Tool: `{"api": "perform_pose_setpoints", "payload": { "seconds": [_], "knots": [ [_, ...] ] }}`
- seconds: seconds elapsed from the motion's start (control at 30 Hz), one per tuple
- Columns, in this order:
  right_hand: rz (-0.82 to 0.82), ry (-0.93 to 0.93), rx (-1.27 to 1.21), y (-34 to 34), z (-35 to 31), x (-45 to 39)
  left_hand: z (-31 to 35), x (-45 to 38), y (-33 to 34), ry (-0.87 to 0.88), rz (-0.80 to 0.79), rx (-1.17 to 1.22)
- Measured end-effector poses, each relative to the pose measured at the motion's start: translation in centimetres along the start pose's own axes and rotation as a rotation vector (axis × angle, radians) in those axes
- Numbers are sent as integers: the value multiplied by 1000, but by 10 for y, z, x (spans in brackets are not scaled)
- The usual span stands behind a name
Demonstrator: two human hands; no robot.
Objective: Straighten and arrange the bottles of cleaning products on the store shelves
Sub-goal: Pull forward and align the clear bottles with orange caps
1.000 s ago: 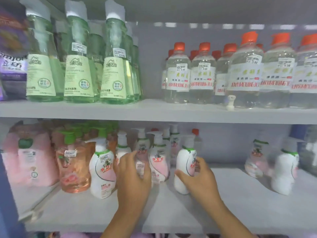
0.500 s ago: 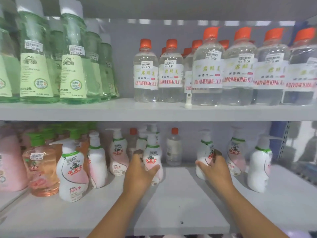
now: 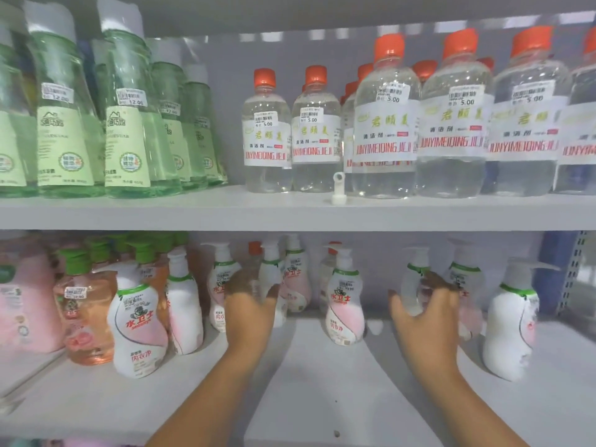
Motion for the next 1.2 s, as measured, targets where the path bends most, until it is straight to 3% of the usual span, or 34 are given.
{"api": "perform_pose_setpoints", "payload": {
  "seconds": [0.1, 0.2, 0.33, 0.53, 0.83, 0.97, 1.07, 1.2],
  "knots": [
    [-115, -156, -131, 25, -51, 35, -3, -10, 10, 27, -155, 73],
    [-322, -129, -231, 62, -83, 55, -10, -12, 13, -2, -175, 54],
    [-505, -81, -271, 109, -108, 45, -10, 11, -37, -20, -157, -78],
    [-555, -54, -167, 198, -131, 13, -33, 52, -126, 52, -70, -91],
    [-571, -38, -19, 258, -144, -12, -44, 58, -137, 96, -16, -94],
    [-568, -47, -23, 239, -154, -5, -21, 80, -143, 339, 270, -271],
    [-576, -40, 31, 201, -157, 7, 5, 90, -121, 449, 35, -63],
    [-582, -83, -29, 139, -151, 23, 7, 71, -74, 230, -245, -4]
  ]
}}
Point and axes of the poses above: each hand's wrist, its own x-axis away from the middle knuckle, its own y-axis out of the palm, z = x × y, the point moved 3 cm from there along -x, towards the middle knuckle, and after that the axes turned 9 degrees about -z, right-handed, at the moved point
